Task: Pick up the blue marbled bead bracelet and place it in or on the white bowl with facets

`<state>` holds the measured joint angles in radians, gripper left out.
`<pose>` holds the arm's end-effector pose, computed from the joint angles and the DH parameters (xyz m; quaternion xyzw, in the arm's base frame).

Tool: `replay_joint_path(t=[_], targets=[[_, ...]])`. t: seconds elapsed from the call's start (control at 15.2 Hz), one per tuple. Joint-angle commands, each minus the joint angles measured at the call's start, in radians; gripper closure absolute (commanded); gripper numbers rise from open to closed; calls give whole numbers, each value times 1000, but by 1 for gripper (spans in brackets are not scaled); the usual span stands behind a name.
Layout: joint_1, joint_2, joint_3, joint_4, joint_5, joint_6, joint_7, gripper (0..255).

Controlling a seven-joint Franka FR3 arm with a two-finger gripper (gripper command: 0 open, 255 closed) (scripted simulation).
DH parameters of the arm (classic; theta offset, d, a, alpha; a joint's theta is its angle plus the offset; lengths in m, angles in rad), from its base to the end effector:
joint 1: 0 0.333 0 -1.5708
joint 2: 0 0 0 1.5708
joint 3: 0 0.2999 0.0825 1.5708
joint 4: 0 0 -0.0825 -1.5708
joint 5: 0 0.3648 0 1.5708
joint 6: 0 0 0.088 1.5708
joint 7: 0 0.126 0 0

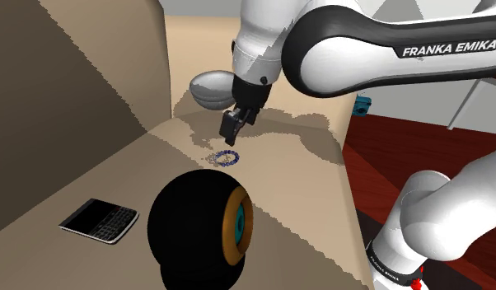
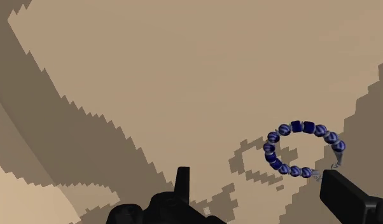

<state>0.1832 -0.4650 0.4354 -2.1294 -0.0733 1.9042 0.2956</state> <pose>0.3437 0.2692 0.5655 0.9741 0.1562 0.1450 0.0758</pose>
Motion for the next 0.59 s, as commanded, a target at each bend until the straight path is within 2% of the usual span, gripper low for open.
replay_joint_path(t=[0.0, 0.13, 0.53], targets=[[8, 35, 40, 21, -15, 23, 20, 0], [13, 79, 82, 51, -39, 43, 44, 0], [7, 96, 83, 1, -50, 109, 52, 0]])
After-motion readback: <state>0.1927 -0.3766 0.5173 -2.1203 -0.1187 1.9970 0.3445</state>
